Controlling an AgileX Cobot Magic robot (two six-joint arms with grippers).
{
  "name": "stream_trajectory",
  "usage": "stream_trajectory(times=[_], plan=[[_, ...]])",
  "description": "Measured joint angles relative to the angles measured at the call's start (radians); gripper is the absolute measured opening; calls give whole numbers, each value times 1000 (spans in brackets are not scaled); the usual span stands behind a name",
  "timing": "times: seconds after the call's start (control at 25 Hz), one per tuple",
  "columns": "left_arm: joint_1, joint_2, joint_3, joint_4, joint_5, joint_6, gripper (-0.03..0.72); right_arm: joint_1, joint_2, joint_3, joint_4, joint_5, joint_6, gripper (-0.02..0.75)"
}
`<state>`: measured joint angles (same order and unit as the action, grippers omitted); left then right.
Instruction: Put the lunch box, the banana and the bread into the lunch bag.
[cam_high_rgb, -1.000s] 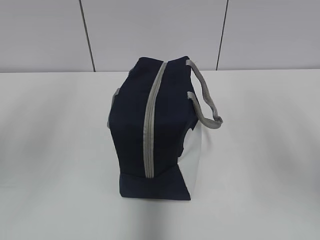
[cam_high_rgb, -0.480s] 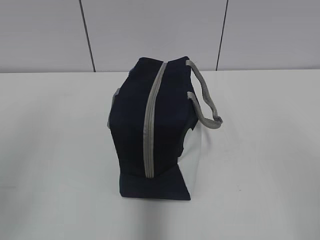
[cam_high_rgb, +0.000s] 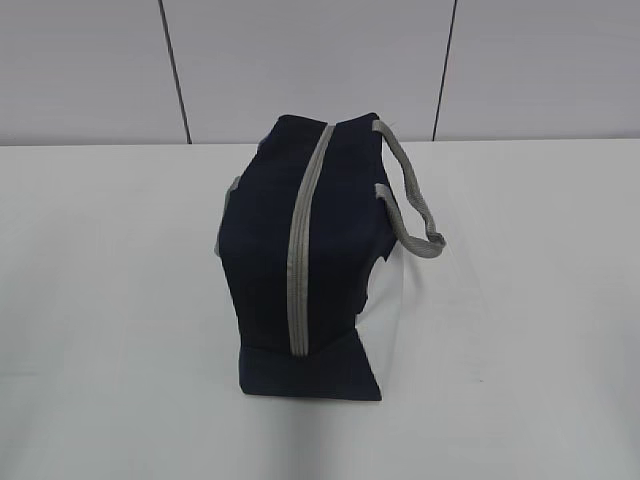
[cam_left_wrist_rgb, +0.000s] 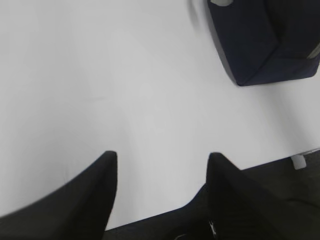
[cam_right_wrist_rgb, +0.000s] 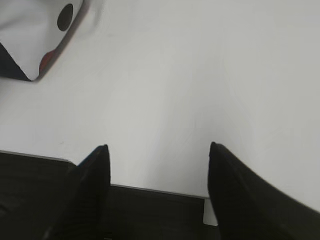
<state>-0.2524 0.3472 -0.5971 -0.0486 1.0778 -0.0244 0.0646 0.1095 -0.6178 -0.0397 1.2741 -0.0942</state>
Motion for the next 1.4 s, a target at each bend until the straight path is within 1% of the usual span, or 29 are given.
stream_trajectory(times=[0.16,0.36,0.44,0.64,1.28,1.4], plan=[[0,-60,31,49,-5,0,403,0,0,63,-2,-18,3,458],[0,-90,66,62,28,-3,403,0,0,84,-2,-65,5,457],[0,-90,69,76,28,-22,403,0,0,90,-4,-84,5,457],[0,-90,69,144,28,-117,403,0,0,96,-4,-101,7,457],[1,-90,69,148,28,-135,392,0,0,96,-4,-105,7,457],[22,-90,69,147,28,-135,379,0,-18,103,-4,-109,7,457]])
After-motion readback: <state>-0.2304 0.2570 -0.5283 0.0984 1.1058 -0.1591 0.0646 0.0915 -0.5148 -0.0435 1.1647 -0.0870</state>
